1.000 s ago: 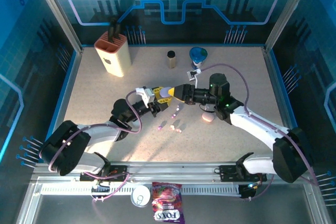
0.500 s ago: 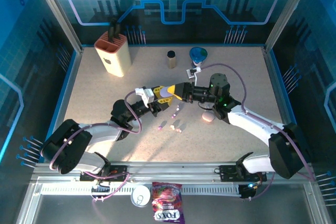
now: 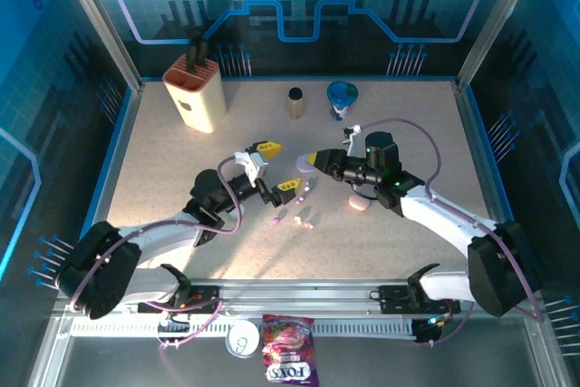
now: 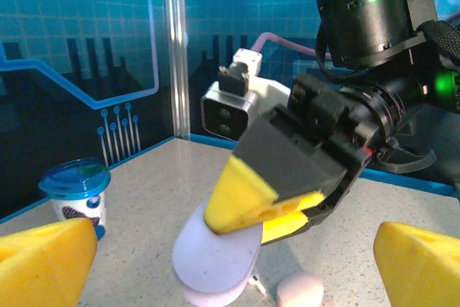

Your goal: Insert the wireless bluetooth earbuds into the charging case

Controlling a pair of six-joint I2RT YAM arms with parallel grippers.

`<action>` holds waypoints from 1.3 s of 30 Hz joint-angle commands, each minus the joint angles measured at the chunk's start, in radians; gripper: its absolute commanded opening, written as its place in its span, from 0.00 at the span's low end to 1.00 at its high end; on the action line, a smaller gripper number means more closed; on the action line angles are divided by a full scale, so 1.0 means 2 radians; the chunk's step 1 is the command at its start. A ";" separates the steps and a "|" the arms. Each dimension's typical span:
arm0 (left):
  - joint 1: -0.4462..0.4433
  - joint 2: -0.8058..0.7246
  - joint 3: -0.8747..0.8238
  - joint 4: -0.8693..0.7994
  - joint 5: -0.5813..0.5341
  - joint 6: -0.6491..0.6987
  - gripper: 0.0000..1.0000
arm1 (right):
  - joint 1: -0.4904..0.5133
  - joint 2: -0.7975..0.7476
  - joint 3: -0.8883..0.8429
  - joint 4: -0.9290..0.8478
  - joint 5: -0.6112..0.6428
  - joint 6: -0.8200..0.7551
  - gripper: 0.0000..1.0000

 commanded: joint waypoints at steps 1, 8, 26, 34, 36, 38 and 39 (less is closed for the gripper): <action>-0.003 -0.036 0.001 -0.099 -0.047 0.021 0.99 | -0.014 0.016 0.018 -0.100 0.093 -0.085 0.23; -0.003 -0.081 0.037 -0.315 -0.133 0.032 0.99 | -0.031 0.116 0.053 -0.078 0.111 -0.097 0.23; 0.011 -0.068 0.123 -0.554 -0.211 0.002 0.99 | -0.047 0.283 0.136 -0.057 0.106 -0.097 0.45; 0.046 -0.012 0.198 -0.667 -0.181 -0.013 0.99 | -0.048 0.194 0.118 -0.103 0.126 -0.156 0.73; 0.055 0.009 0.218 -0.696 -0.184 -0.018 0.99 | -0.048 0.162 0.102 -0.105 0.128 -0.169 0.75; 0.064 0.034 0.242 -0.729 -0.194 -0.018 0.99 | -0.045 0.129 0.083 -0.106 0.126 -0.180 0.76; 0.066 0.046 0.252 -0.743 -0.198 -0.017 0.99 | -0.045 0.112 0.070 -0.108 0.126 -0.183 0.76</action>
